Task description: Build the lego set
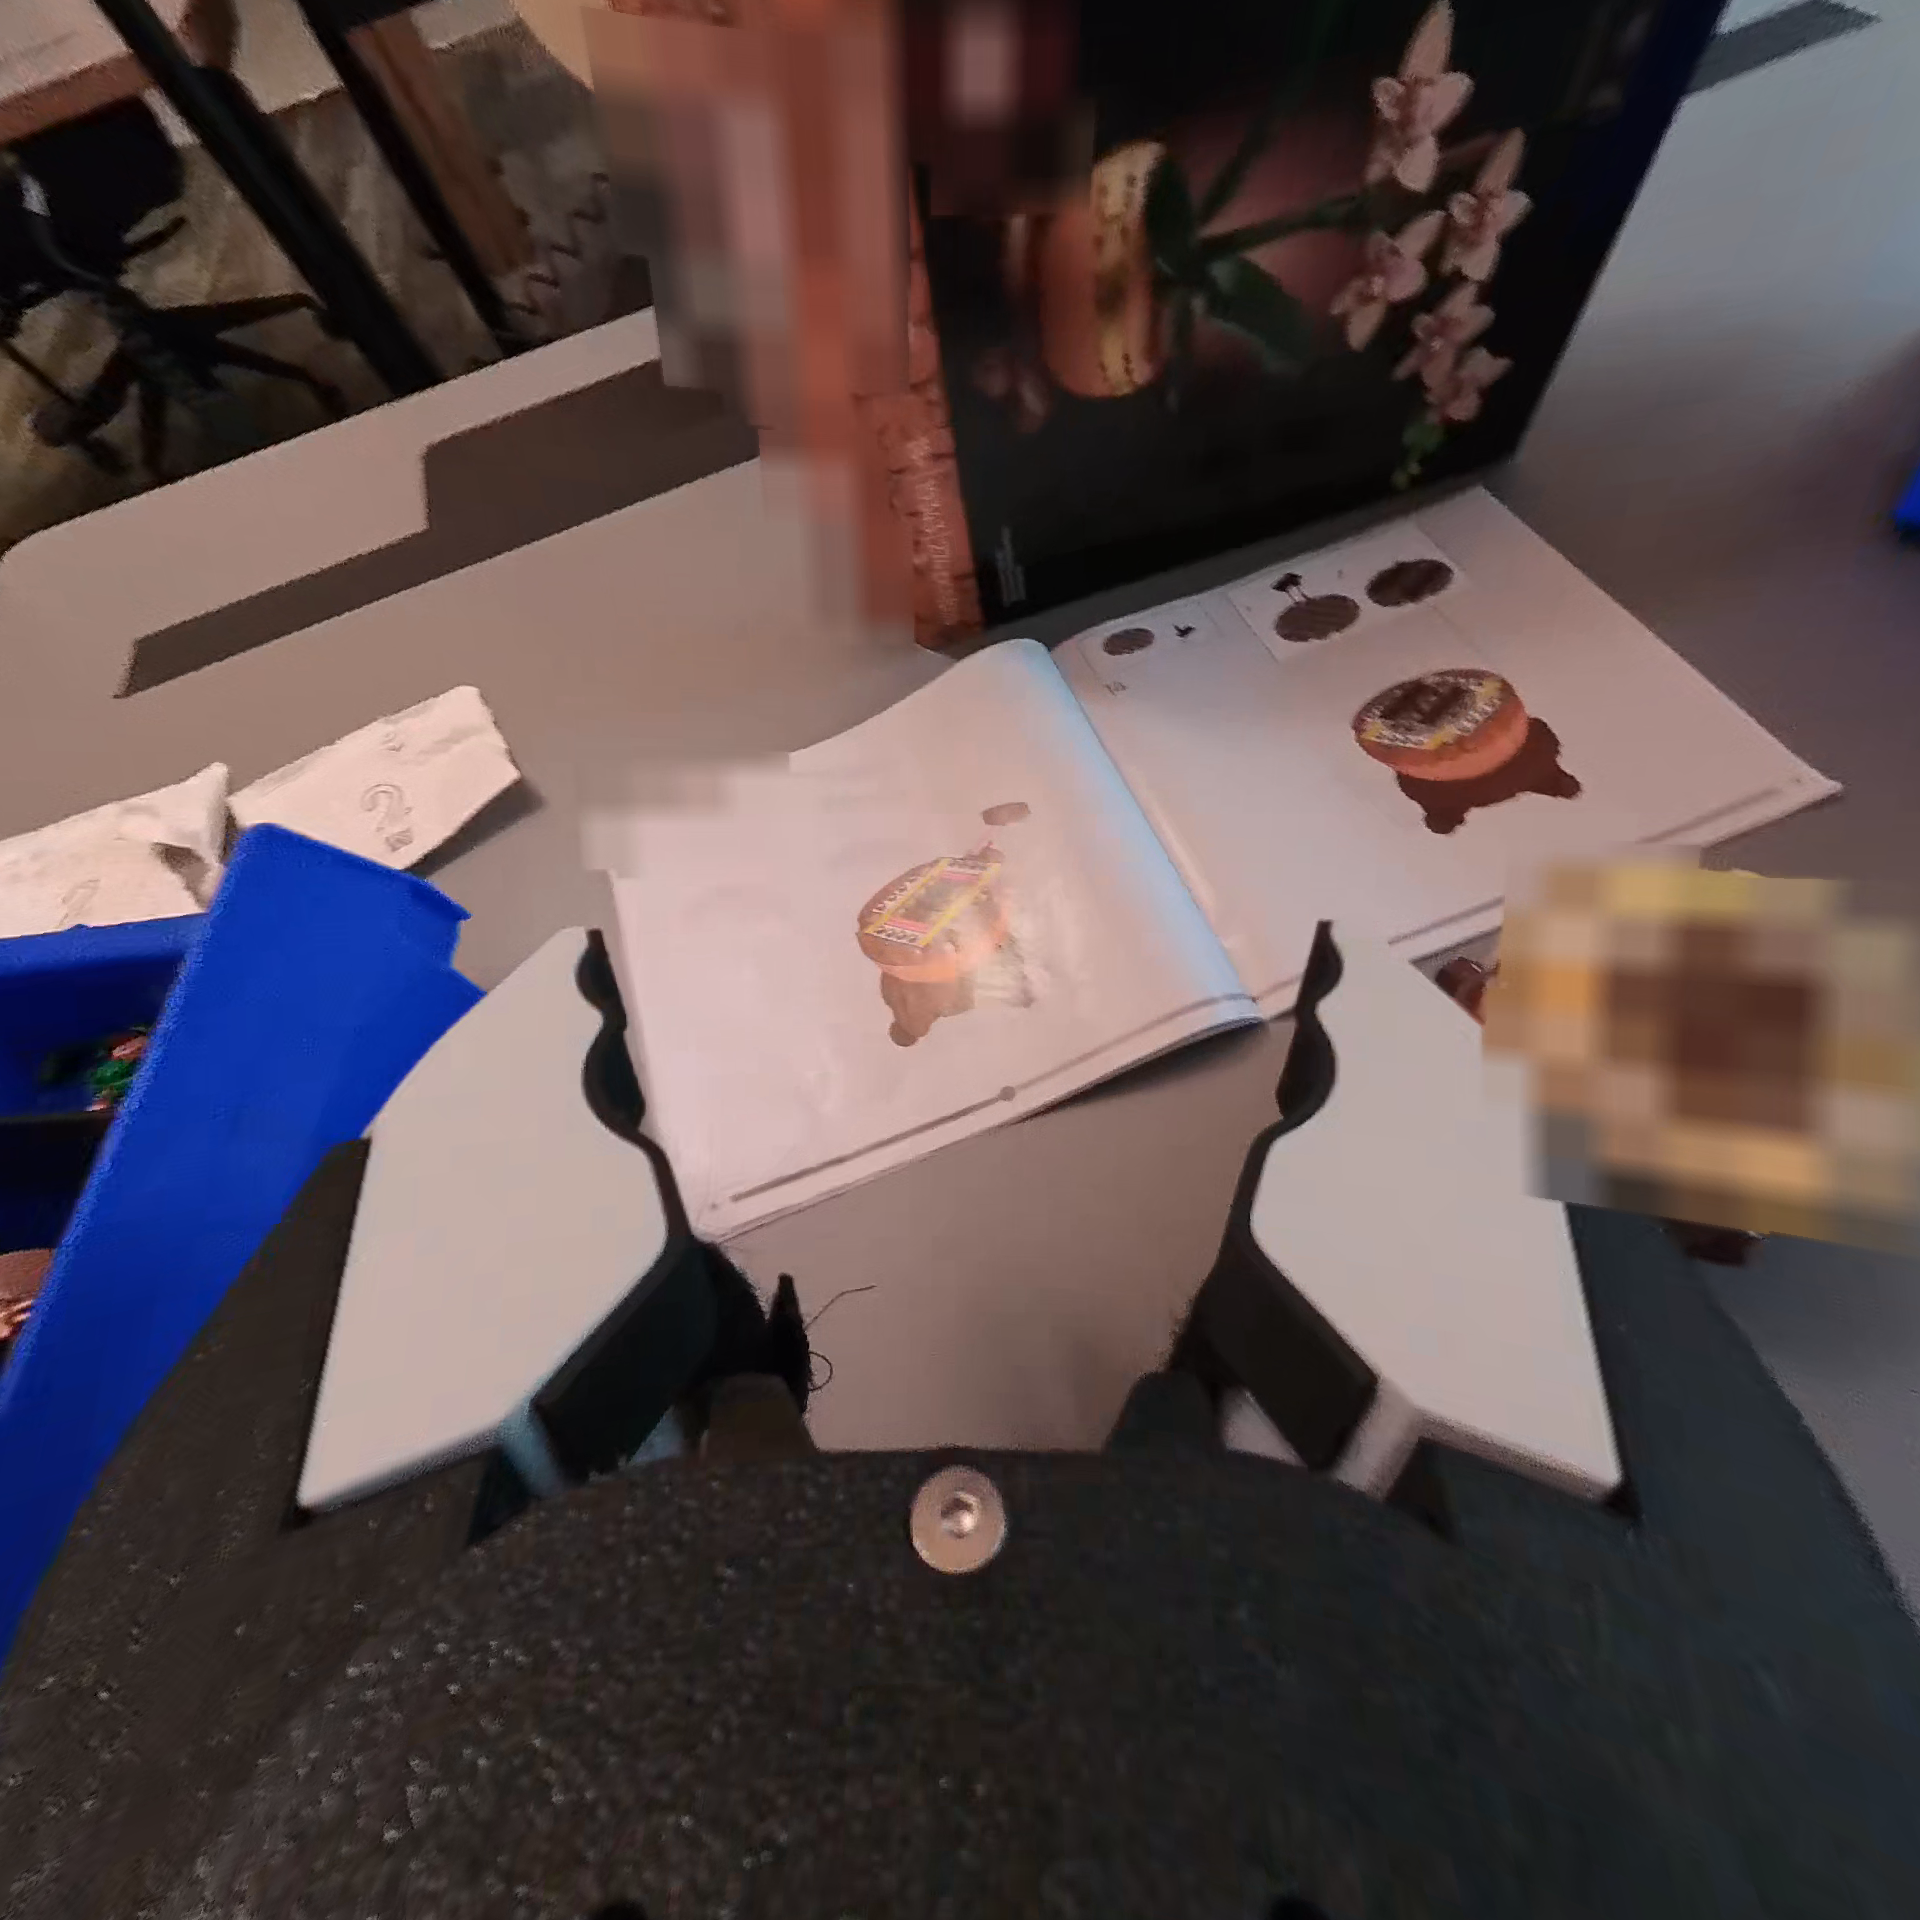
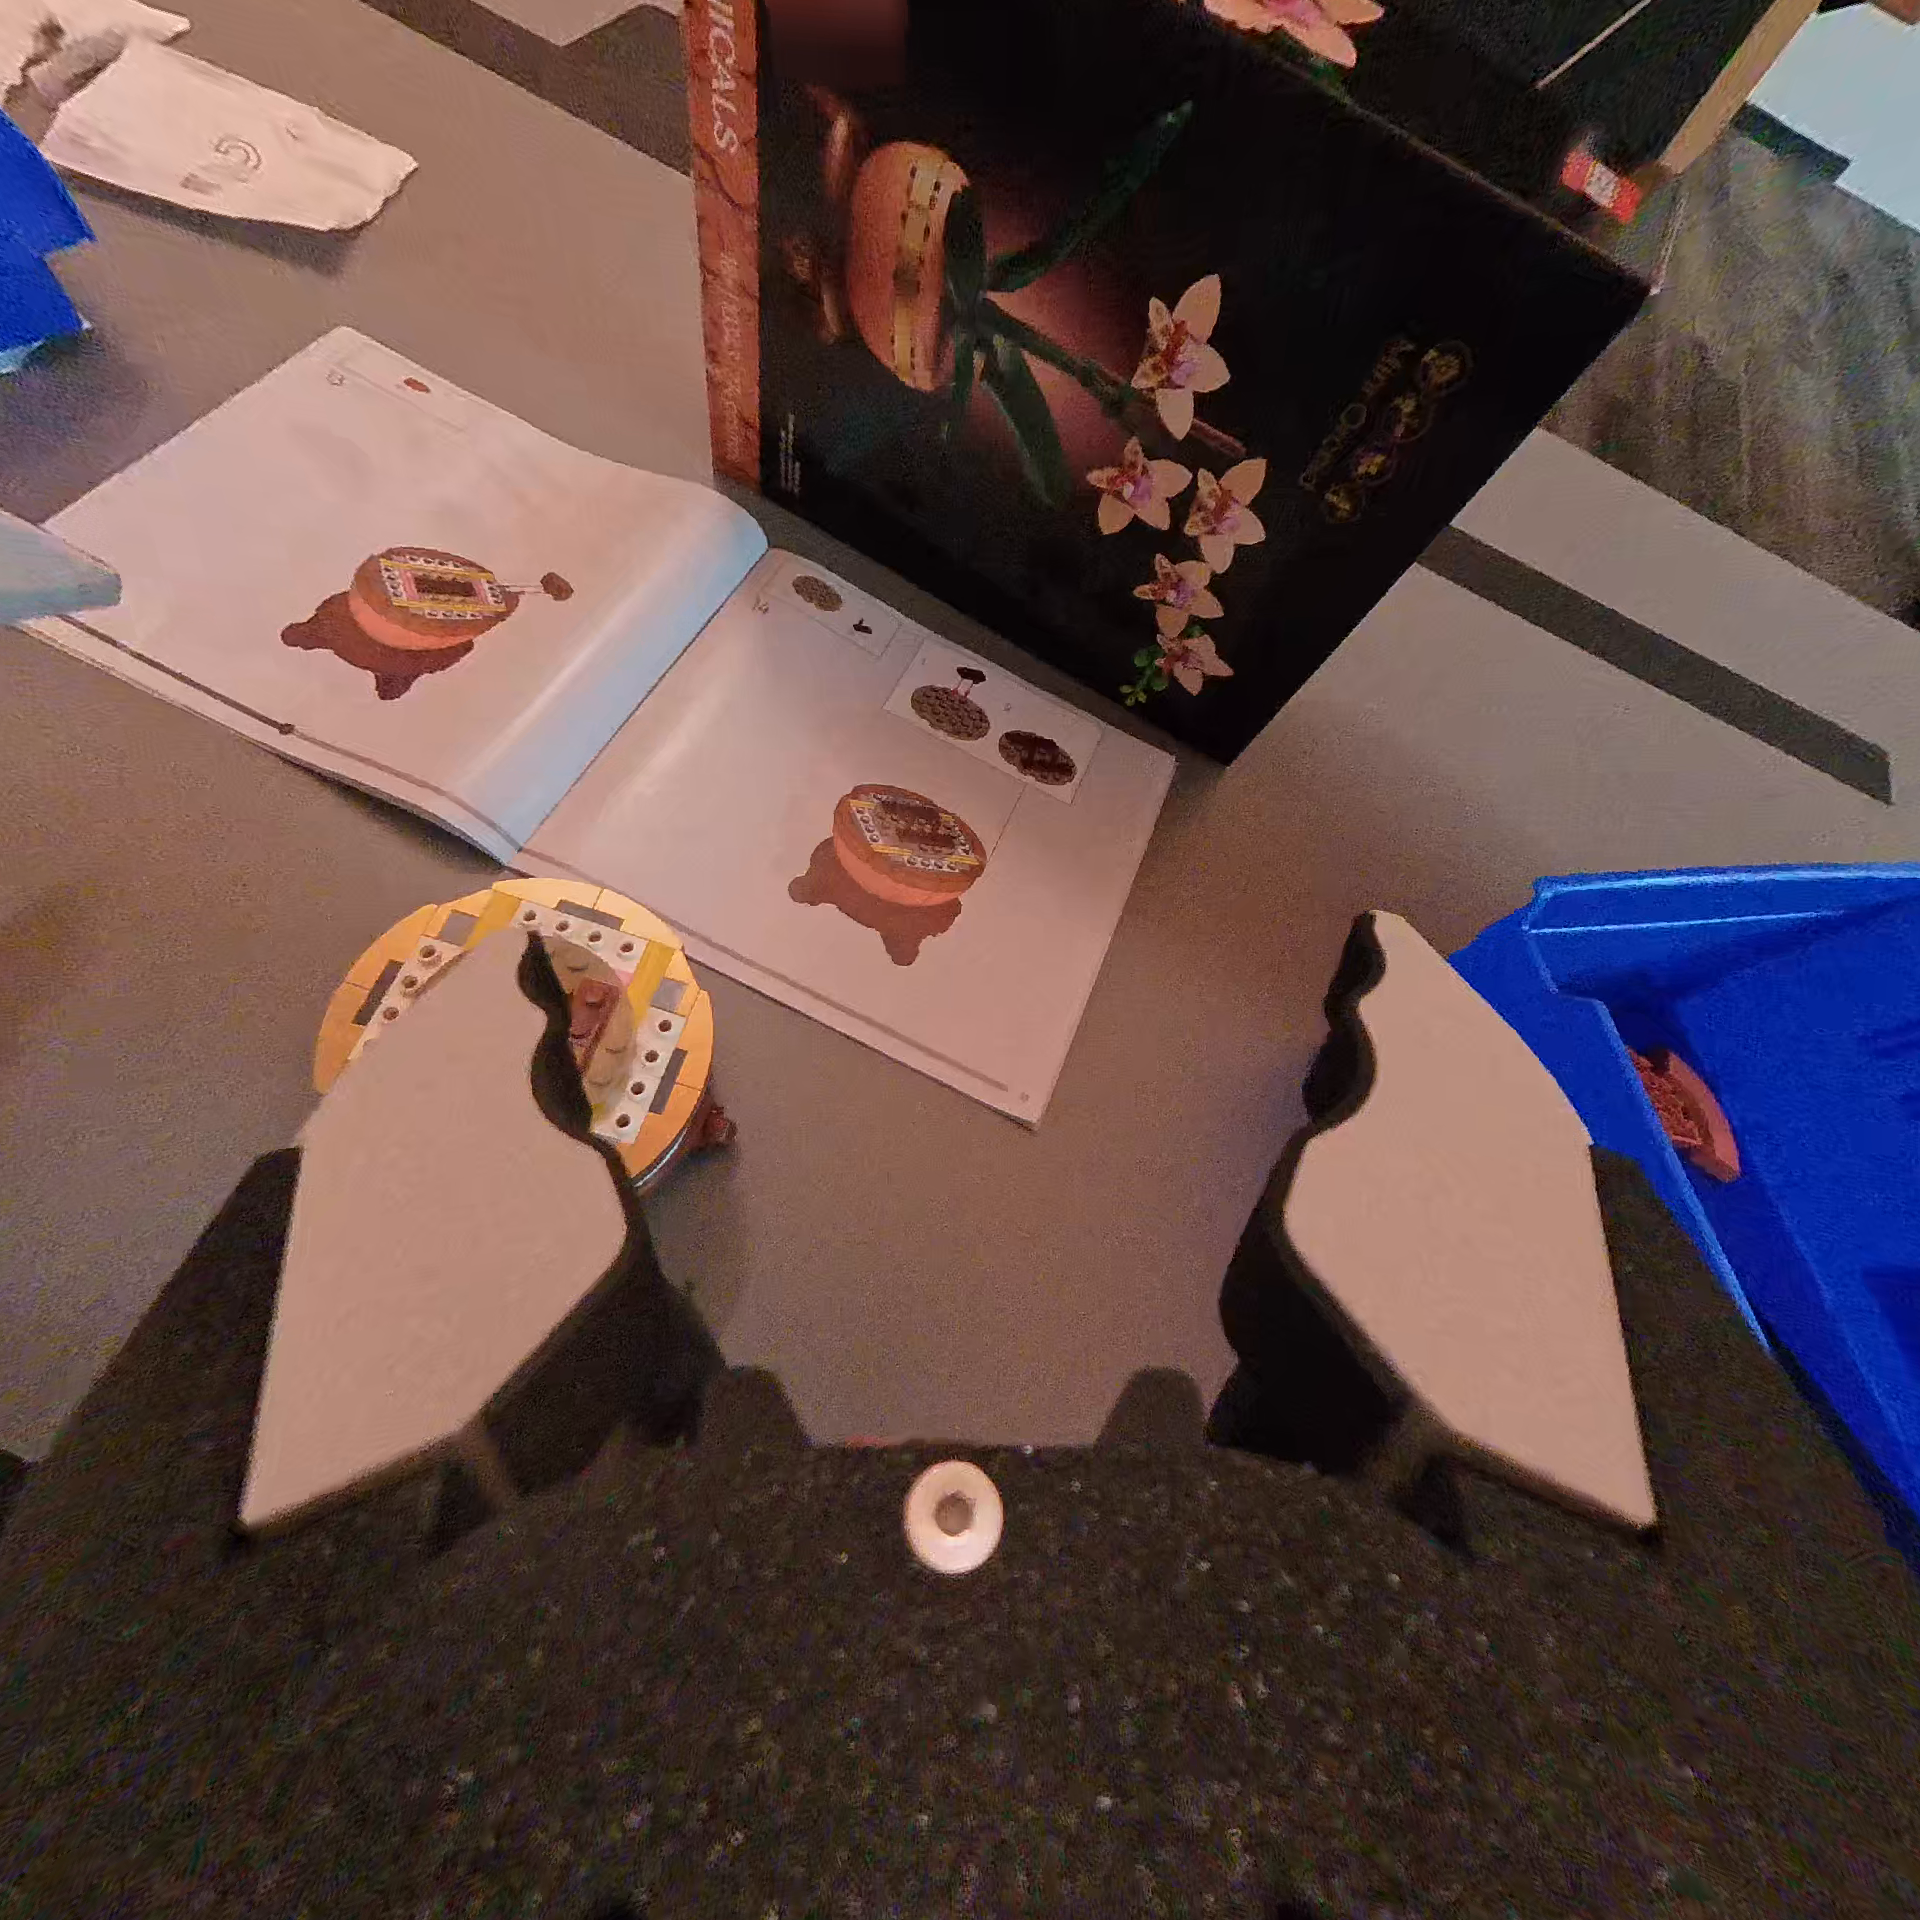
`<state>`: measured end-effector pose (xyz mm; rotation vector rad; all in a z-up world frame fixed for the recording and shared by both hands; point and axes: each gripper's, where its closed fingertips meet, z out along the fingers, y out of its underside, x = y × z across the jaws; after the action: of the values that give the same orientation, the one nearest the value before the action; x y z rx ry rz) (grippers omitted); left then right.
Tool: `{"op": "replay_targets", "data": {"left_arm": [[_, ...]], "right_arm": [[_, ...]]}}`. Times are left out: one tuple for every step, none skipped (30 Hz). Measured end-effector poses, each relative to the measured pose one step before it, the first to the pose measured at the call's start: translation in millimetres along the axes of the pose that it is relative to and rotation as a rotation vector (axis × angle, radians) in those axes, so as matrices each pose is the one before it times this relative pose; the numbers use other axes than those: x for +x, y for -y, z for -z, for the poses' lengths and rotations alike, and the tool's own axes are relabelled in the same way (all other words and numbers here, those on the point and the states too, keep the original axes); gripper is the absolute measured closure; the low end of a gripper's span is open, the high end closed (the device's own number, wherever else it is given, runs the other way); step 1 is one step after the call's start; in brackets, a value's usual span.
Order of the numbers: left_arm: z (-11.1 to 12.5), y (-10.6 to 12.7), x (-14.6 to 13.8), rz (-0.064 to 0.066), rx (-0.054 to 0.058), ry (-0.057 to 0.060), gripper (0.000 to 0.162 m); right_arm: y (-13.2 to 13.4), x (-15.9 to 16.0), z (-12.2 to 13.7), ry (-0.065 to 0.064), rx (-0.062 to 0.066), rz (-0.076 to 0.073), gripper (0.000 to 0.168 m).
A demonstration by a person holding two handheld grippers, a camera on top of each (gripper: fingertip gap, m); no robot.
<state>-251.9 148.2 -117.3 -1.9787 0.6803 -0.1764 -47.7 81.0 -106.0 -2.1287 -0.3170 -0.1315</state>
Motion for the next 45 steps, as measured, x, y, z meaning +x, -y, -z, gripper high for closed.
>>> {"op": "replay_targets", "data": {"left_arm": [[1.69,3.07,-3.01,0.0027,0.0206,0.0088,0.041],[2.25,4.3,-0.01,0.0006,0.0264,-0.0059,0.041],[2.13,4.5,2.17,-0.013,0.0289,-0.0139,0.043],[1.59,2.93,1.38,-0.0294,0.0186,-0.0004,0.045],[0.68,-0.7,-0.74,-0.0289,-0.0099,0.0189,0.047],[-0.36,-4.59,0.4,-0.0256,-0.0391,0.0096,0.049],[-1.21,-5.33,1.33,-0.016,-0.043,0.0014,0.051],[-1.37,-3.38,0.42,-0.0042,-0.023,0.0054,0.052],[-0.52,-1.14,0.08,-0.004,-0.0013,0.0054,0.055],[0.48,0.37,0.58,-0.0062,0.0132,0.0006,0.062],[0.77,0.75,0.95,-0.0028,0.0163,-0.0032,0.067],[0.17,-0.14,2.4,-0.0002,0.01,-0.0154,0.071],[-0.93,-1.27,5.47,-0.0004,0.0036,-0.0401,0.074],[-2.28,-1.0,9.65,-0.0029,0.0053,-0.0723,0.076],[-4.07,1.14,12.92,-0.0097,0.0199,-0.1014,0.083],[-6.41,4.48,13.78,-0.0152,0.0427,-0.1182,0.093],[-8.81,6.52,13.2,-0.0263,0.0555,-0.1322,0.104],[-10.2,6.67,11.69,-0.04,0.0569,-0.1387,0.12],[-10.1,4.84,8.69,-0.0337,0.0416,-0.1369,0.127],[-8.87,1.11,7.21,-0.0086,0.0074,-0.1455,0.139],[-7.05,-0.91,5.19,0.0213,-0.0173,-0.1451,0.142],[-4.91,-0.98,4.99,0.0171,-0.0229,-0.1434,0.148],[-3.62,-1.4,3.59,0.0,-0.02,-0.12,0.149],[-3.41,-1.75,1.99,-0.0072,-0.0162,-0.087,0.151],[-4.23,-4.55,0.9,-0.0038,-0.0317,-0.0611,0.148],[-4.89,-7.39,-1.09,-0.0066,-0.0498,-0.0293,0.142],[-4.66,-8.82,-1.14,-0.0183,-0.0543,-0.0099,0.136],[-3.67,-7.84,1.47,-0.0264,-0.0401,-0.0109,0.137],[-1.74,-2.88,3.1,-0.0157,-0.0019,-0.0094,0.136],[0.68,0.53,2.67,0.0002,0.0221,-0.0012,0.134],[1.46,-2.22,3.99,0.0014,0.0031,-0.0051,0.134],[1.47,-3.29,5.77,0.0015,-0.0048,-0.0077,0.134],[0.64,-2.41,6.72,0.0038,-0.0003,-0.0043,0.132],[-0.25,-3.28,8.23,0.0007,-0.0066,-0.0048,0.132],[-1.64,-4.7,9.19,-0.002,-0.0164,-0.0053,0.132],[-3.32,-4.83,7.63,-0.0021,-0.021,0.0088,0.131],[-4.37,-3.34,6.08,-0.0025,-0.0148,0.0201,0.13],[-4.87,-0.98,5.78,0.0,-0.0008,0.0185,0.13],[-4.55,1.3,3.95,0.0064,0.0119,0.0255,0.13],[-3.7,2.32,0.67,0.013,0.0194,0.0367,0.13],[-2.85,1.54,-1.46,0.0171,0.0139,0.0391,0.13],[-1.78,0.6,-3.01,0.0156,0.0049,0.0409,0.13],[-1.1,1.23,-4.42,0.0106,0.0087,0.0452,0.13],[-0.52,1.82,-3.64,0.0066,0.0138,0.0349,0.13],[-0.11,2.24,-2.15,0.0058,0.0183,0.0198,0.13]], "right_arm": [[0.43,0.45,1.02,-0.0028,0.01,0.01,0.036],[0.17,0.42,1.24,-0.0036,0.005,0.0152,0.036],[0.0,0.37,1.12,-0.003,0.0025,0.0179,0.037],[-0.57,0.43,0.76,-0.004,-0.0013,0.0157,0.036],[-0.8,-0.57,0.41,0.0028,-0.0043,0.0102,0.035],[-1.37,-1.57,0.02,0.0099,-0.0075,0.0067,0.033],[-2.07,-0.44,-0.26,0.0028,-0.0114,0.0061,0.031],[-2.09,-0.28,-0.24,0.0012,-0.009,0.0026,0.029],[-2.09,-0.85,-0.11,0.0056,-0.0031,-0.0018,0.028],[-2.17,-2.65,-0.21,0.0175,0.0026,-0.0099,0.027],[-2.73,-5.79,-0.32,0.0367,0.0066,-0.0223,0.026],[-3.47,-10.12,-1.31,0.0603,0.0113,-0.044,0.024],[-4.52,-15.52,-2.22,0.0852,0.0142,-0.0667,0.024],[-5.53,-18.42,-3.87,0.0926,0.022,-0.0784,0.023],[-8.09,-15.85,-5.9,0.0709,0.0179,-0.0697,0.023],[-10.12,-9.18,-6.86,0.0273,0.008,-0.0388,0.023],[-10.2,-2.14,-6.74,-0.0212,0.0082,0.0011,0.026],[-9.03,2.32,-5.69,-0.0527,0.0108,0.036,0.028],[-5.69,2.38,-4.6,-0.0582,0.0196,0.054,0.034],[-2.19,-2.91,-4.11,-0.0256,0.0244,0.0568,0.04],[-2.06,-4.19,-2.89,-0.0143,0.0079,0.0439,0.045],[-0.61,-4.74,-1.22,-0.0032,-0.0025,0.0192,0.048],[1.46,-3.75,0.11,0.0024,0.0014,0.0035,0.052],[3.25,-0.65,0.75,-0.0043,0.0127,0.0008,0.059],[2.05,2.61,0.34,-0.0123,0.0033,0.01,0.068],[-0.32,4.6,0.12,-0.0127,-0.0138,0.0171,0.078],[-0.18,3.7,0.23,0.0011,-0.0101,0.0171,0.086],[-0.42,1.35,0.48,0.0233,-0.0072,0.0158,0.088],[-0.95,0.81,0.76,0.0358,-0.0101,0.0188,0.088],[-0.59,-0.07,0.67,0.0544,-0.0076,0.0389,0.088],[-0.62,-0.36,0.83,0.0682,-0.0067,0.0496,0.088],[-0.9,0.19,0.9,0.0761,-0.0064,0.0504,0.088],[-0.95,-1.31,1.26,0.0977,-0.0025,0.0702,0.088],[-1.17,-0.66,1.59,0.1012,-0.0018,0.0759,0.088],[-1.3,-0.57,1.78,0.1038,0.0035,0.0874,0.088],[-0.7,-0.54,1.5,0.1015,0.0142,0.0906,0.088],[-0.51,-0.43,0.85,0.0984,0.0157,0.0815,0.088],[-0.55,-0.31,0.36,0.0983,0.0083,0.0698,0.088],[-0.78,0.89,0.03,0.0863,0.0051,0.0553,0.088],[-0.73,2.42,0.09,0.0691,0.0064,0.049,0.088],[-1.73,4.38,0.85,0.0445,-0.0024,0.0393,0.088],[-2.31,5.11,1.3,0.0267,-0.0094,0.0212,0.088],[-2.53,4.94,1.53,0.014,-0.0126,0.0112,0.088],[-2.18,3.8,1.36,0.0042,-0.0115,0.007,0.088],[-1.42,2.28,0.93,0.0006,-0.0065,0.0033,0.088]]}}
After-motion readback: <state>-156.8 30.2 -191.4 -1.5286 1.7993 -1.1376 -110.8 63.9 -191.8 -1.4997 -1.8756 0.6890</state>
